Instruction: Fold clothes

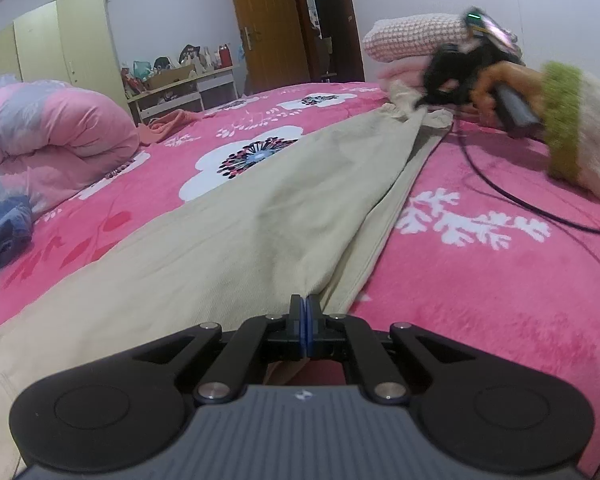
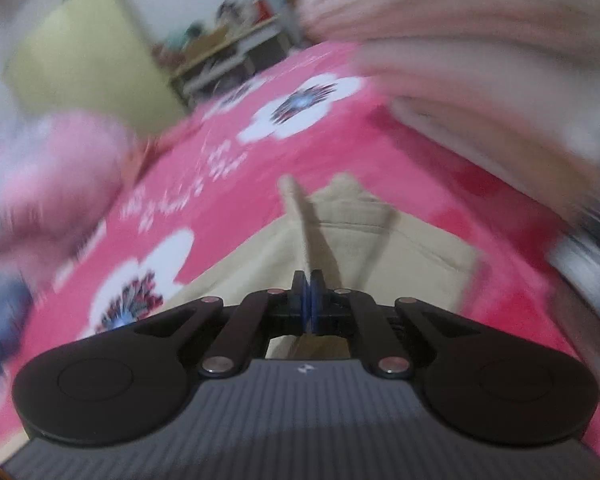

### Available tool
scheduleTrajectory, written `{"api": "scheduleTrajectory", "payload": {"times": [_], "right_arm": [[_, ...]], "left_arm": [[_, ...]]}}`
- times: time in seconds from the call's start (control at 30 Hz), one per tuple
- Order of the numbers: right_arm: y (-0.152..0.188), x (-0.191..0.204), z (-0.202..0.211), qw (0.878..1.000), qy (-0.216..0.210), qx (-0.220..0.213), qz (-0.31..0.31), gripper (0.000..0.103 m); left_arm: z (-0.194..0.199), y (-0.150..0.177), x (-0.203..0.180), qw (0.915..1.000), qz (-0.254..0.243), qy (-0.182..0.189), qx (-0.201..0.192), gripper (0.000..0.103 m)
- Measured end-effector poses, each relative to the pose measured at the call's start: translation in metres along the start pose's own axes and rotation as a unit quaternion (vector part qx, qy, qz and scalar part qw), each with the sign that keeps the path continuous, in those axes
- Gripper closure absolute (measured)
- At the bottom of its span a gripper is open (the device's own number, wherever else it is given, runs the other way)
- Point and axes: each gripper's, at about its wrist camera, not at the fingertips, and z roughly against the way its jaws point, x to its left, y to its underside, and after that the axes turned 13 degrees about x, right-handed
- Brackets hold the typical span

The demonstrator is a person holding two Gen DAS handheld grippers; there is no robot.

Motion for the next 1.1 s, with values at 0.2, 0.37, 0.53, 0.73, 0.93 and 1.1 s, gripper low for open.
{"api": "scheduleTrajectory", "payload": {"times": [0.2, 0.37, 0.53, 0.73, 0.93, 1.1], "right_arm": [[0.026, -0.054, 0.02, 0.995, -0.045, -0.013, -0.088, 0.103], [0.022, -0.051, 0.01, 0.995, -0.049, -0.015, -0.084, 0.103], [0.007, -0.045, -0.007, 0.997, -0.035, -0.003, -0.073, 0.102], [0.006, -0.056, -0.005, 0.996, -0.021, 0.014, -0.088, 0.097], [0.015, -0.043, 0.029, 0.998, 0.018, 0.02, -0.051, 0.07], [0.016, 0.001, 0.059, 0.993, 0.085, -0.032, 0.079, 0.07]], "left_arm": [[0.0, -0.001, -0.001, 1.0, 0.0, -0.002, 0.004, 0.101], [0.0, -0.003, -0.008, 0.9998, -0.007, -0.019, 0.007, 0.101], [0.001, -0.005, -0.002, 0.9999, 0.005, -0.009, 0.01, 0.101], [0.001, -0.003, 0.007, 0.9994, 0.03, 0.016, 0.011, 0.1], [-0.001, -0.001, 0.016, 0.9981, 0.046, 0.041, 0.008, 0.1], [-0.002, 0.001, 0.022, 0.9961, 0.064, 0.06, 0.003, 0.098]]}}
